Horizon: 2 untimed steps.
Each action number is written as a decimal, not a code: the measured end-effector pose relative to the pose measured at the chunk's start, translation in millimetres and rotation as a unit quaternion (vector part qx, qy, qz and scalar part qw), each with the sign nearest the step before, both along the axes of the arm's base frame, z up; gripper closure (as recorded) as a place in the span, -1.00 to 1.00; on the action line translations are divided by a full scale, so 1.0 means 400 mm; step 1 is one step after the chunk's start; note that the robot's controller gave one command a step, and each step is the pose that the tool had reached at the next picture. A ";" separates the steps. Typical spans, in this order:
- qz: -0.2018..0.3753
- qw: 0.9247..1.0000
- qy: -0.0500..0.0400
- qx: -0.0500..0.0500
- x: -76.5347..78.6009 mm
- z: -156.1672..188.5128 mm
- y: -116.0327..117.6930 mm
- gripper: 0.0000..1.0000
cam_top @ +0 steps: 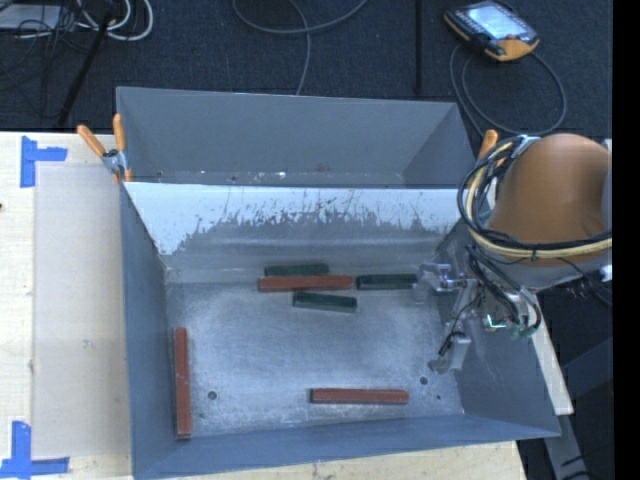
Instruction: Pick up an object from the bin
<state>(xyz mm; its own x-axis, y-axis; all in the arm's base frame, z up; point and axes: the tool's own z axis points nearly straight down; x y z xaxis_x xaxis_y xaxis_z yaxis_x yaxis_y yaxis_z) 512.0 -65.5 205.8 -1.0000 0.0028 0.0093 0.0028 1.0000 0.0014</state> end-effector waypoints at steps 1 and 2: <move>0.001 1.000 -0.004 -0.001 0.004 0.010 0.001 -1.00; 0.018 1.000 -0.006 -0.001 -0.050 -0.173 0.066 -1.00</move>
Offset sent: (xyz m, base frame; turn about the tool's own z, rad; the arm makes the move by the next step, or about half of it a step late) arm -0.0404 0.0508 -0.1358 -0.0647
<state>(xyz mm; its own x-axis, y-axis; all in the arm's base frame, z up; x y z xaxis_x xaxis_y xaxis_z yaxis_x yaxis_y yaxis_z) 492.1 -39.0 136.4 -0.9995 -0.0326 -0.0034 -0.0326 0.9995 -0.0002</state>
